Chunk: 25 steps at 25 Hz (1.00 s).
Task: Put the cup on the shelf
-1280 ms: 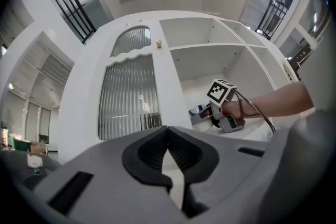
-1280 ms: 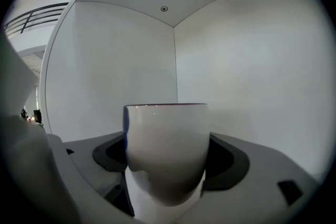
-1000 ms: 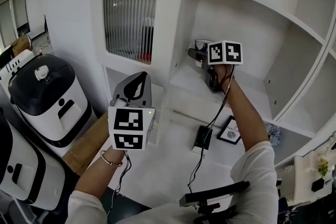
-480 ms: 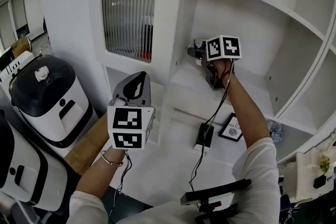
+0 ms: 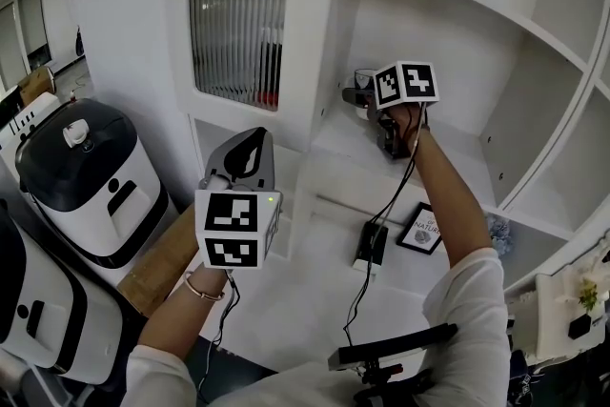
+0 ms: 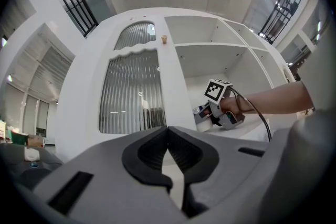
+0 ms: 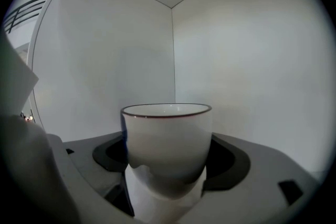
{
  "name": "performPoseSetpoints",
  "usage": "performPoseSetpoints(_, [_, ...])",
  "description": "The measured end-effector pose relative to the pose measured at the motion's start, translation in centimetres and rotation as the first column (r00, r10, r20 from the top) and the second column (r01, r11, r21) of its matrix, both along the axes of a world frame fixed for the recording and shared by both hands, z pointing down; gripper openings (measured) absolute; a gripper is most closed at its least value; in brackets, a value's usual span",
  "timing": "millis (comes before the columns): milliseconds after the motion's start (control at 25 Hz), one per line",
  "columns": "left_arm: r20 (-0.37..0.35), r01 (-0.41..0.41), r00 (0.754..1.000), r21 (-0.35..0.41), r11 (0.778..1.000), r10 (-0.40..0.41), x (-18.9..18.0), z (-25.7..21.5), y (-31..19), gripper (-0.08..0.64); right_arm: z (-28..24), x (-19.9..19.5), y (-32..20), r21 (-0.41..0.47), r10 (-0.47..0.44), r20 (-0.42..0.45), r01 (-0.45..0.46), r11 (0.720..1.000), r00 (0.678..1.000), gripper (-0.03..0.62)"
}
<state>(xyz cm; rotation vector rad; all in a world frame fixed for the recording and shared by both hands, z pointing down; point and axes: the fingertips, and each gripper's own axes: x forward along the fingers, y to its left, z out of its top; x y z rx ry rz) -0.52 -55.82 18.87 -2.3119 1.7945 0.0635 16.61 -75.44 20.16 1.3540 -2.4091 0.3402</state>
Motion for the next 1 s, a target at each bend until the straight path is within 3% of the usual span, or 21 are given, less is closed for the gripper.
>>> performPoseSetpoints(520, [-0.004, -0.023, 1.0, -0.007, 1.0, 0.023, 0.1, 0.2, 0.3, 0.008, 0.6, 0.5, 0.8, -0.03, 0.005, 0.007, -0.004, 1.0, 1.0, 0.394])
performPoseSetpoints(760, [-0.012, -0.03, 0.999, -0.005, 1.0, 0.03, -0.2, 0.1, 0.6, 0.008, 0.2, 0.7, 1.7, -0.056, -0.008, 0.089, 0.013, 0.998, 0.996, 0.394])
performPoseSetpoints(1000, [-0.018, -0.058, 0.998, -0.001, 0.998, 0.058, 0.4, 0.0, 1.4, 0.008, 0.0, 1.2, 3.1, -0.061, 0.001, 0.094, 0.004, 0.998, 0.996, 0.394])
